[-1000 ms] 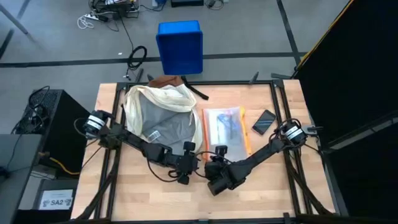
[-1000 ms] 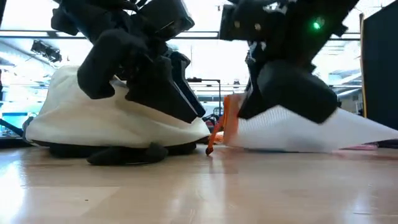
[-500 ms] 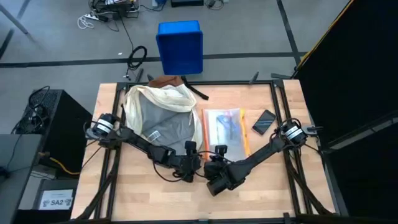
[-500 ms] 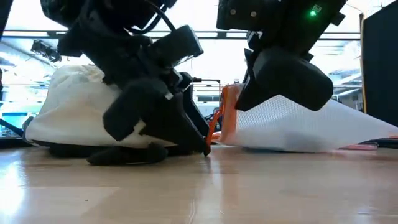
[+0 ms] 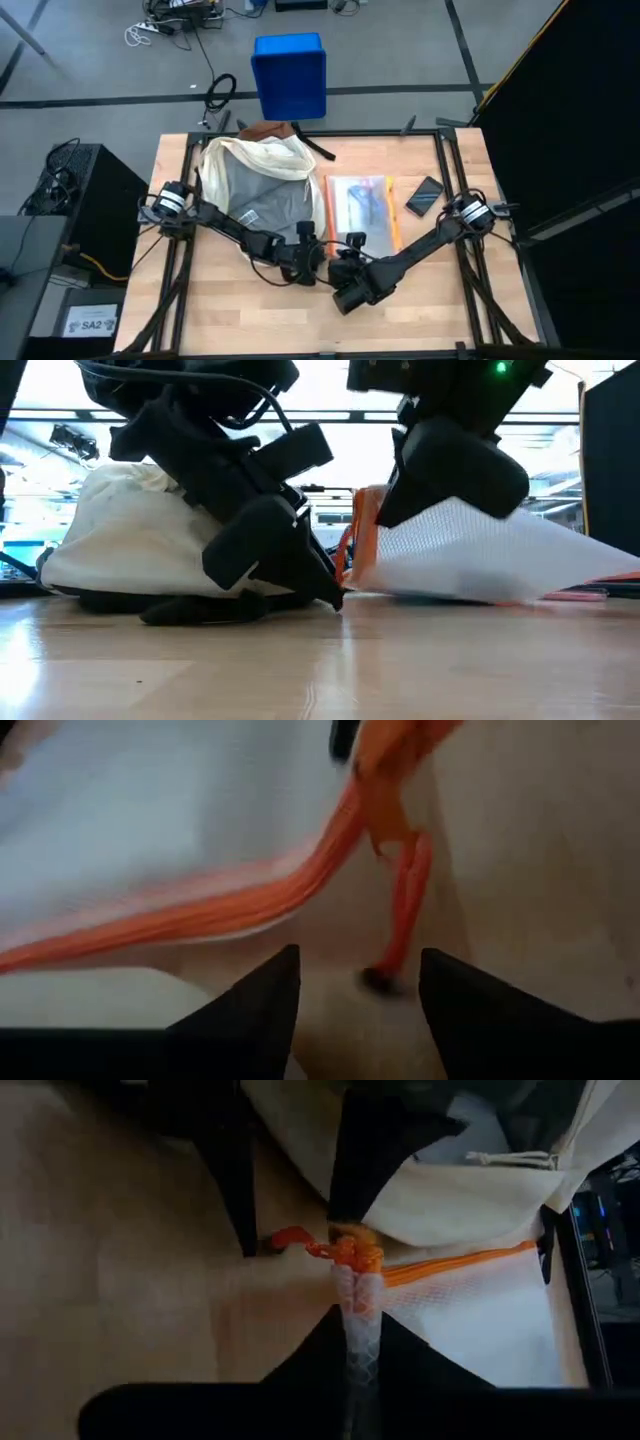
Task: Unpack backpack
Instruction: Open the zip bag
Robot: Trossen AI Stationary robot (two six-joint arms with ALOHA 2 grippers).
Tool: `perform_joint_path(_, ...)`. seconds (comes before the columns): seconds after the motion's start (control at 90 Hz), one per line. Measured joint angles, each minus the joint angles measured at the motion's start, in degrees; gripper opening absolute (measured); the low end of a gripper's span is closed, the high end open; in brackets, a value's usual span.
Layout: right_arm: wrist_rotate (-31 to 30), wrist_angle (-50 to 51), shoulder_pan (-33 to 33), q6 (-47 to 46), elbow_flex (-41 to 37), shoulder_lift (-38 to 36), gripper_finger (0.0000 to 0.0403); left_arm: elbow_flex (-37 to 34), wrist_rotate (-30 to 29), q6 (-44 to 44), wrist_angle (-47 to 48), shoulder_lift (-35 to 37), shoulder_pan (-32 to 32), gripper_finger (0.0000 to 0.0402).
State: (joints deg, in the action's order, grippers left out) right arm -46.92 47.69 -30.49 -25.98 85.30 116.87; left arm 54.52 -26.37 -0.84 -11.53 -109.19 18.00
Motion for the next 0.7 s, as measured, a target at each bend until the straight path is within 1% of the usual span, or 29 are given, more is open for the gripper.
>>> perform_joint_path(0.111, 0.04, -0.38, -0.31, -0.04, 0.00, -1.32, 0.0000, 0.00, 0.00, -0.04, 0.17, 0.02, 0.00, 0.0135)
perform_joint_path(0.322, 0.81, -0.96, -0.55, -0.06, 0.02, -2.09, 0.0000, 0.00, 0.40, -0.79, -1.07, 0.02, 0.00, 0.0041)
perform_joint_path(0.4, 0.87, -0.94, -0.54, -0.07, 0.02, -2.18, 0.0000, 0.00, 1.95, -1.28, -0.89, 0.02, 0.00, 0.0023)
perform_joint_path(0.478, 0.90, -0.90, -0.51, -0.04, 0.02, -2.16, 0.0000, 0.00, 6.29, -1.33, -0.11, 0.02, -0.02, 0.0021)
perform_joint_path(0.567, 0.90, -0.69, -0.47, -0.04, 0.02, -2.18, 0.0000, 0.00, 11.75, -1.25, 1.17, 0.04, 0.00, 0.0038)
perform_joint_path(0.633, 1.03, -0.62, -0.45, -0.02, 0.02, -2.16, 0.0000, 0.00, 13.53, -1.27, 1.43, 0.04, 0.09, 0.0061)
perform_joint_path(0.7, 1.05, -0.62, -0.42, -0.02, 0.02, -2.16, 0.0000, 0.00, 13.49, -1.31, 1.41, 0.04, 0.24, 0.0088)
